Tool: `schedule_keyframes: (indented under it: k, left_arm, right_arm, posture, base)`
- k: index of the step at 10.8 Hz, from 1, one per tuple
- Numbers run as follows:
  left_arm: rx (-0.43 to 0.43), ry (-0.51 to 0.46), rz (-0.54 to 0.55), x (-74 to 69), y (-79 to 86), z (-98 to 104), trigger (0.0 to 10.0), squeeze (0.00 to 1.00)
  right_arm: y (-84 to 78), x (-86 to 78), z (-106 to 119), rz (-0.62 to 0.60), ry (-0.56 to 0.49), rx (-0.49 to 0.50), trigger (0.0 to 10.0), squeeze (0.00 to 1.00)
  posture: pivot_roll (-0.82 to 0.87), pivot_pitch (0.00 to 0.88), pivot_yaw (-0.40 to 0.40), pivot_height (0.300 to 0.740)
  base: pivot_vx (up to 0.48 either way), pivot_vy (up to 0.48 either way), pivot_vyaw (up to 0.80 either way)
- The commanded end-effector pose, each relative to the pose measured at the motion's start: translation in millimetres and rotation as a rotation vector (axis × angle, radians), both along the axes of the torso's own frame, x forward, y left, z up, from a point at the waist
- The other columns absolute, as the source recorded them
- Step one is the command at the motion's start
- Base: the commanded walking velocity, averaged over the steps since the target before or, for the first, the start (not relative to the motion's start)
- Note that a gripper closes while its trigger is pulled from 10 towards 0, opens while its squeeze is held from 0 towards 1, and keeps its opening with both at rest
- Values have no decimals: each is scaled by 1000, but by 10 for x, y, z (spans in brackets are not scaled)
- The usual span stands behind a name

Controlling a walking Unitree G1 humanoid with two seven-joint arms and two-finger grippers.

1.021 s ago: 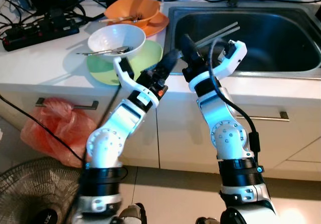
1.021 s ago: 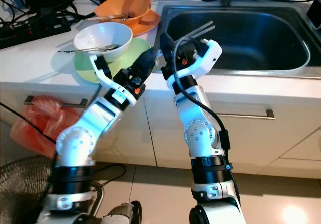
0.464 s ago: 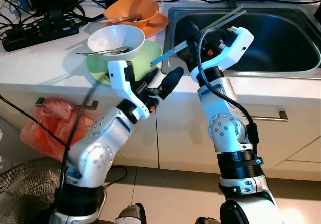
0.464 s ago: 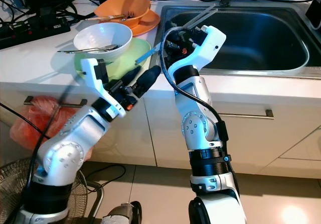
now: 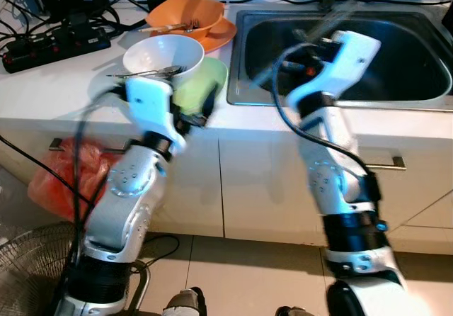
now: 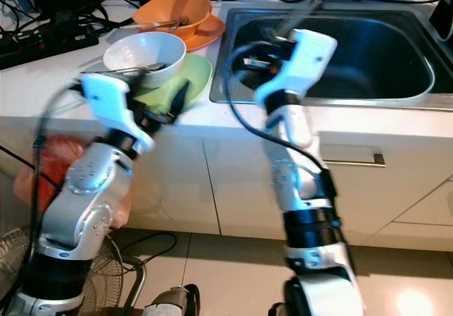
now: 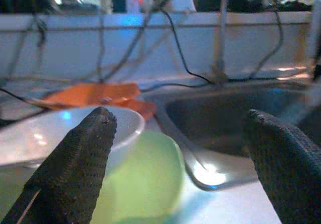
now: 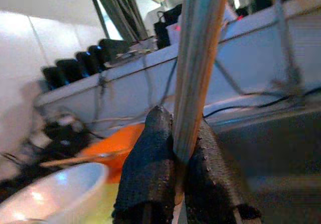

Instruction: Kitchen organization

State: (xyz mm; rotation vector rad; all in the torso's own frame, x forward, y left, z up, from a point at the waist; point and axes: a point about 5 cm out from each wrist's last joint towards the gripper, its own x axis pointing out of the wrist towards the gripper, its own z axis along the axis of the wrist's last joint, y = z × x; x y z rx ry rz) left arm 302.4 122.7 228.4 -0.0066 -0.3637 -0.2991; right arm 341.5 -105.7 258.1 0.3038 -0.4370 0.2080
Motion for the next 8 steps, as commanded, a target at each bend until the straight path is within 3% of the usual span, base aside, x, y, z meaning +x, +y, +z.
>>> schedule_keyframes:
  k: [1, 2, 3, 4, 5, 8]
  left_arm:
    - [11, -40, 26, 3, 30, 32, 10000, 1000]
    - [1, -63, -7, -13, 5, 72, 10000, 0]
    - [-2, -62, -35, -36, -45, 94, 10000, 0]
    - [-8, -62, -62, -51, -100, 139, 10000, 0]
    - [-22, -74, -78, -53, -135, 199, 10000, 0]
    - [-46, -87, -96, -42, -145, 288, 10000, 0]
  right_arm:
    - [-56, -41, 17, -46, -25, -33, 0, 0]
    - [-161, -66, -18, -103, -25, -90, 0, 0]
    - [-248, -95, -55, -131, -18, -113, 3020, 0]
    - [-286, -126, -70, -141, -21, -145, 9020, 0]
    - [-289, -160, -60, -138, -35, -174, 10000, 0]
    - [-271, -216, -18, -132, -64, -213, 10000, 0]
  posture:
    - [70, 119, 70, 740]
    - [67, 120, 71, 740]
    - [64, 120, 71, 740]
    - [61, 120, 72, 740]
    - [59, 120, 74, 740]
    - [59, 116, 77, 740]
  base:
    - [0, 0, 0]
    - [0, 0, 0]
    - [0, 0, 0]
    - [0, 0, 0]
    - [0, 0, 0]
    - [0, 0, 0]
